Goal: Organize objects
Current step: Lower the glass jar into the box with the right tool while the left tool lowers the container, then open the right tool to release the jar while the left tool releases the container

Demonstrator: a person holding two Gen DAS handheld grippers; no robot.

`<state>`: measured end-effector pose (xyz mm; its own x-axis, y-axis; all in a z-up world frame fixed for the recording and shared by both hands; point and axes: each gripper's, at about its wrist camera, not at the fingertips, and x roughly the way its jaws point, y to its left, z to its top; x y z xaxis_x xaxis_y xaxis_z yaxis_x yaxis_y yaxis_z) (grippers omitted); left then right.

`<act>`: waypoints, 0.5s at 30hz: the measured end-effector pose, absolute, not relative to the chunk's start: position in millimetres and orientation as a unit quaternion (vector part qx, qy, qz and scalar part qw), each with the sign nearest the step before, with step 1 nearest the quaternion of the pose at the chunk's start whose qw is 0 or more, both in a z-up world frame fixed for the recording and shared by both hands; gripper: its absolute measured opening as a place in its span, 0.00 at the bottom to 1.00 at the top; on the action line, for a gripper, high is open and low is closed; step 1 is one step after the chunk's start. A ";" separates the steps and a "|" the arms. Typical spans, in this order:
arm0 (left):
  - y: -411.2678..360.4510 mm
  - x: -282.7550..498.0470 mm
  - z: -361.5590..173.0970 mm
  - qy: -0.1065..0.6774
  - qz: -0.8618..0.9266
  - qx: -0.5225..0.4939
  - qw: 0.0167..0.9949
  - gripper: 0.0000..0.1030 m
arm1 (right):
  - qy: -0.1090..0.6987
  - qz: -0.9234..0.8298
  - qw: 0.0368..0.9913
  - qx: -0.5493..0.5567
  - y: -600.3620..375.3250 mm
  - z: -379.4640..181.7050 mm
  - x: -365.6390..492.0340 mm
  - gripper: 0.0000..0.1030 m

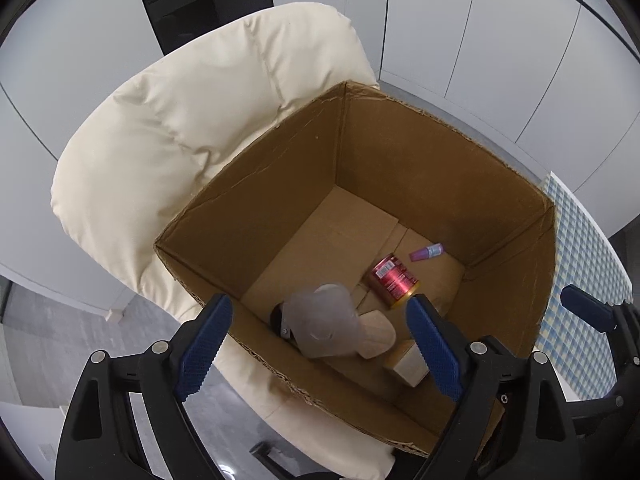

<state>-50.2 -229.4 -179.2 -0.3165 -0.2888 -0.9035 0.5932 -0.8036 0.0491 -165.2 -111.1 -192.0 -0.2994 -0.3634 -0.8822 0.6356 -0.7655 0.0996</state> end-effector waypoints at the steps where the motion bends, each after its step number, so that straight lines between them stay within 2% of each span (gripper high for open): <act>1: -229.9 -49.2 -178.3 0.146 -0.798 0.514 0.279 0.87 | 0.133 -0.795 0.314 0.502 -110.2 -191.1 -165.8 0.98; 15: -229.8 -48.4 -173.1 0.148 -0.798 0.512 0.280 0.87 | 0.134 -0.794 0.310 0.506 -107.1 -188.9 -165.9 0.98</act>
